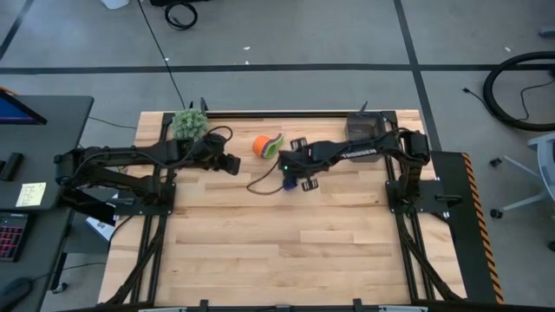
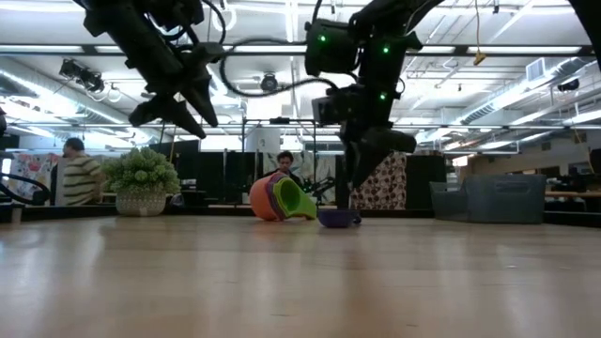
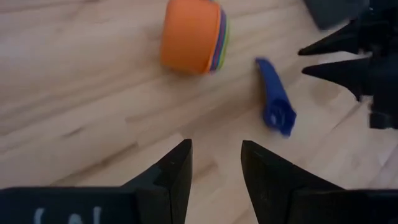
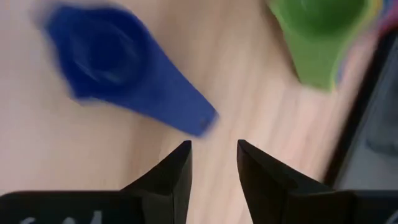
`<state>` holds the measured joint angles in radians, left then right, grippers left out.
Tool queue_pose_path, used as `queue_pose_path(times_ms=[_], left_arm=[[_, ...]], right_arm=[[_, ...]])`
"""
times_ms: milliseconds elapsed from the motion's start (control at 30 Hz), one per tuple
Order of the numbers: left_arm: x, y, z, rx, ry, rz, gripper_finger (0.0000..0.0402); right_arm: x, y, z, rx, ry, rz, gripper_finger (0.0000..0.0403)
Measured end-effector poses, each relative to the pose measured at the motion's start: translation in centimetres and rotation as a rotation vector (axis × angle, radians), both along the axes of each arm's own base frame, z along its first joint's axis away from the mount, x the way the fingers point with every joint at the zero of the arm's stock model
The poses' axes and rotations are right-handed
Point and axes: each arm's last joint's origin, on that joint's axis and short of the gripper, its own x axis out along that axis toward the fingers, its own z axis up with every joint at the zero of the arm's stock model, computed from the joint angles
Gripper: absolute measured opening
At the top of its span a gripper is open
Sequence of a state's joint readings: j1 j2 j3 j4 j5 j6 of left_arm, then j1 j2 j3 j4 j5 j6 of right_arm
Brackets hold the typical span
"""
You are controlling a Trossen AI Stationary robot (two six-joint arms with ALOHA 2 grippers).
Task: Nest measuring cups in basket
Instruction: Put the stack of measuring cups into the black bin
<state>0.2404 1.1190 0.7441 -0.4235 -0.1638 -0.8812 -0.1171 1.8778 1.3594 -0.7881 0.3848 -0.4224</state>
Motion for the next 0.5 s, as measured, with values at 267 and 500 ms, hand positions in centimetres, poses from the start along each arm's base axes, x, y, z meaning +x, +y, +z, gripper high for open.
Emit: queue_pose_path(times_ms=[267,500], left_arm=[[0.6,0.5,0.7,0.101,-0.065,-0.017,0.0141],[-0.2,2.4,0.3,0.044,-0.050,0.113,0.0141]], right_arm=[[-0.7,-5.2,1.3,0.184,-0.019,-0.053,0.0130],[-1.1,-10.0,3.4,0.188,-0.114,-0.049,0.0130]])
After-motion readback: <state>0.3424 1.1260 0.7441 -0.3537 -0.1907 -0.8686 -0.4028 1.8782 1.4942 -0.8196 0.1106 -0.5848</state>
